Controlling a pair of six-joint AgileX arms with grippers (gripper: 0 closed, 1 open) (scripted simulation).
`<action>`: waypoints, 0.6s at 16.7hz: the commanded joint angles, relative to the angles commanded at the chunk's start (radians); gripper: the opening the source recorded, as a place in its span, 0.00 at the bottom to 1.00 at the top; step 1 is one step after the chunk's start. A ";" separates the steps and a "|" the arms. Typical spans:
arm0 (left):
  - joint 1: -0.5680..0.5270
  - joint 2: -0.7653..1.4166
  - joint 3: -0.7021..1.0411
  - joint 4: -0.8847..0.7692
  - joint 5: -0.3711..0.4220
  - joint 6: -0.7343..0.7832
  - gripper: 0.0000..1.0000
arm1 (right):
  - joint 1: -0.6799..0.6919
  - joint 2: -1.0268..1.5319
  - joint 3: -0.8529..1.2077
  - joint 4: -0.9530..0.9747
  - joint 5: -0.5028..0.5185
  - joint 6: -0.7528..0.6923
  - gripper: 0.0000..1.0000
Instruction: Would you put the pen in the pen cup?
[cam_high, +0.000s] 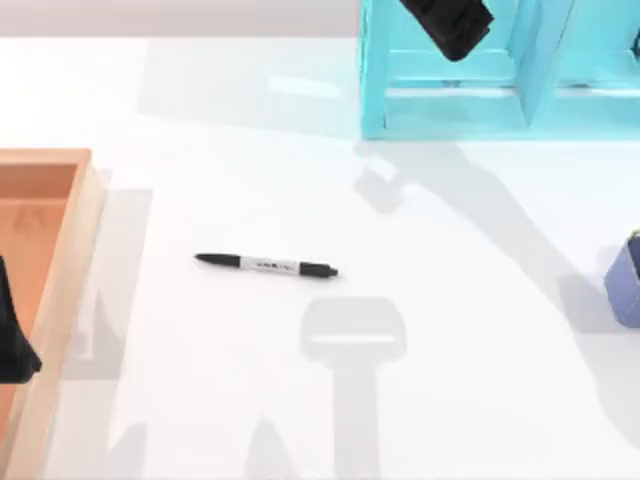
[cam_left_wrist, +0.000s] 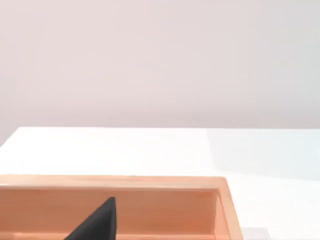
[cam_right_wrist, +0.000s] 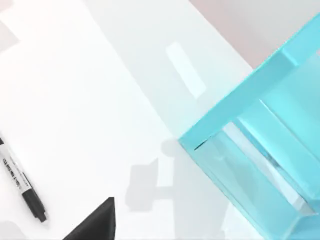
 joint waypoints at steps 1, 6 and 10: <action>0.000 0.000 0.000 0.000 0.000 0.000 1.00 | 0.027 0.098 0.107 -0.052 0.007 -0.019 1.00; 0.000 0.000 0.000 0.000 0.000 0.000 1.00 | 0.144 0.570 0.572 -0.307 0.047 -0.113 1.00; 0.000 0.000 0.000 0.000 0.000 0.000 1.00 | 0.209 0.881 0.827 -0.486 0.078 -0.177 1.00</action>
